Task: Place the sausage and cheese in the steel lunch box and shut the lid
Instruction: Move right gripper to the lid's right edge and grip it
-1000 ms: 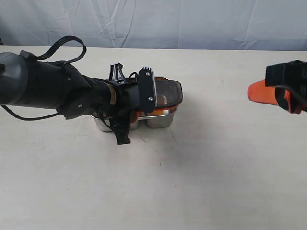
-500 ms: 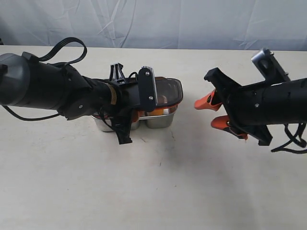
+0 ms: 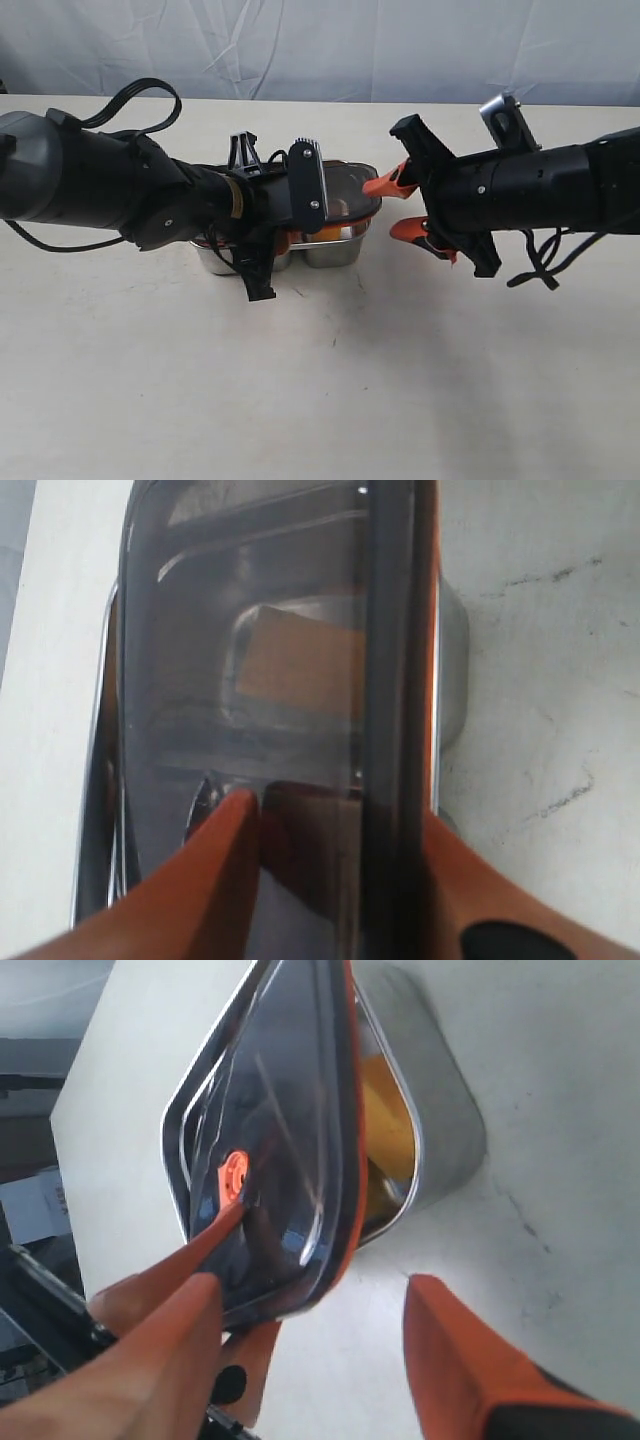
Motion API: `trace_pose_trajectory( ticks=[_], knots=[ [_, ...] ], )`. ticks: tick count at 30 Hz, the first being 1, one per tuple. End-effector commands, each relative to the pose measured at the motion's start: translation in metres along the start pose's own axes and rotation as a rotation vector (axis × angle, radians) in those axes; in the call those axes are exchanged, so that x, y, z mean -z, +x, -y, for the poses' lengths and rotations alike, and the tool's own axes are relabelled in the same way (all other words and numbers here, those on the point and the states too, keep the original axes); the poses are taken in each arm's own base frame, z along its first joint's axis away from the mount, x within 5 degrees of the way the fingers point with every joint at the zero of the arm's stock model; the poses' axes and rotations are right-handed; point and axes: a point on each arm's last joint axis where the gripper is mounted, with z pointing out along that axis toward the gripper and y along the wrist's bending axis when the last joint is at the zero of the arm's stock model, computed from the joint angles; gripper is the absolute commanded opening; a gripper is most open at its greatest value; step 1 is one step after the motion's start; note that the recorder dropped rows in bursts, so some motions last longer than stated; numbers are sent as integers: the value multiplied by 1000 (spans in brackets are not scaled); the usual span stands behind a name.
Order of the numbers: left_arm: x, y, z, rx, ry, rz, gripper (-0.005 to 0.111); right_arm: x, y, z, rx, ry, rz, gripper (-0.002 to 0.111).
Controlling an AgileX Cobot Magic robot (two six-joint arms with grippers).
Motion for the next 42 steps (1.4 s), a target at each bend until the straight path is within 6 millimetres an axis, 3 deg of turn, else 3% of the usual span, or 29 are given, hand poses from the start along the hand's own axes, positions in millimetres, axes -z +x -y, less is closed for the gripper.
trace_pose_trajectory(
  ticks=[1,10,12,18,19,31,42],
  knots=[
    [-15,26,33,78,177,-202,38,-12,-6,-1,2,-2,-18,53],
    [-15,27,33,79,176,-202,38,-27,-10,2,-19,0,-41,52],
    [-15,27,33,79,176,-202,38,-28,-9,2,-26,-6,-43,45],
    [-15,27,33,79,179,-206,38,-29,-10,2,-41,-9,-34,2],
    [-15,27,33,79,181,-210,38,-29,-10,2,-41,-8,-32,-1],
    [-12,31,36,69,213,-261,38,-29,-16,6,10,33,25,-1],
    [14,21,20,33,156,-229,38,-30,-19,10,45,73,63,-1]
  ],
)
